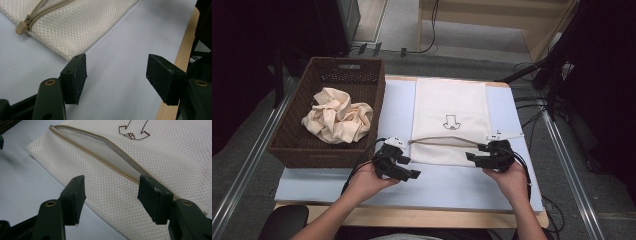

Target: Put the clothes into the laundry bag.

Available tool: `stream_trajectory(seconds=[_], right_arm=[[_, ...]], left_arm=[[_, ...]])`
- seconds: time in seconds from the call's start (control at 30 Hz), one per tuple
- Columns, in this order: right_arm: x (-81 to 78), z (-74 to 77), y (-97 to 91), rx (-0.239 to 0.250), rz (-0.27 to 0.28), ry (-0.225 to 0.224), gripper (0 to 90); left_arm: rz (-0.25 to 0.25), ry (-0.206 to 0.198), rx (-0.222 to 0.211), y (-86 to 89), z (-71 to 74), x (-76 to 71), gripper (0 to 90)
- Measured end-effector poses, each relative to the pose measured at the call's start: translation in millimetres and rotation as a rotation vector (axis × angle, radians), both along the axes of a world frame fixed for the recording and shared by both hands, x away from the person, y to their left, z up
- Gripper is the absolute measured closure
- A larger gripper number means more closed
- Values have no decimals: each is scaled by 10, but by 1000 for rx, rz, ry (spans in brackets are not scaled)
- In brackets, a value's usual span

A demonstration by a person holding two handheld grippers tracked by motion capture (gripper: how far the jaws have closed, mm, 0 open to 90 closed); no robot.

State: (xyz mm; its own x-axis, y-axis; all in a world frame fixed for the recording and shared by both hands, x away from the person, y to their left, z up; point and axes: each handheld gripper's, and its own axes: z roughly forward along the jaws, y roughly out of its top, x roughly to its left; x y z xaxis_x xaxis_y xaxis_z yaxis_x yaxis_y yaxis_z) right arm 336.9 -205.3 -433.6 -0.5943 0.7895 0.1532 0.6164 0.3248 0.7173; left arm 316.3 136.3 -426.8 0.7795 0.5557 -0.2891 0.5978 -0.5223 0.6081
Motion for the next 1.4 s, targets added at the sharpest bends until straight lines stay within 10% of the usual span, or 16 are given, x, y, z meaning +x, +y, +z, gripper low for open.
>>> stream_trajectory(seconds=[1.4], right_arm=[[-47,33,-33,6,-11,-24,417]], left_arm=[[-18,-23,26,22,-22,-2,330]])
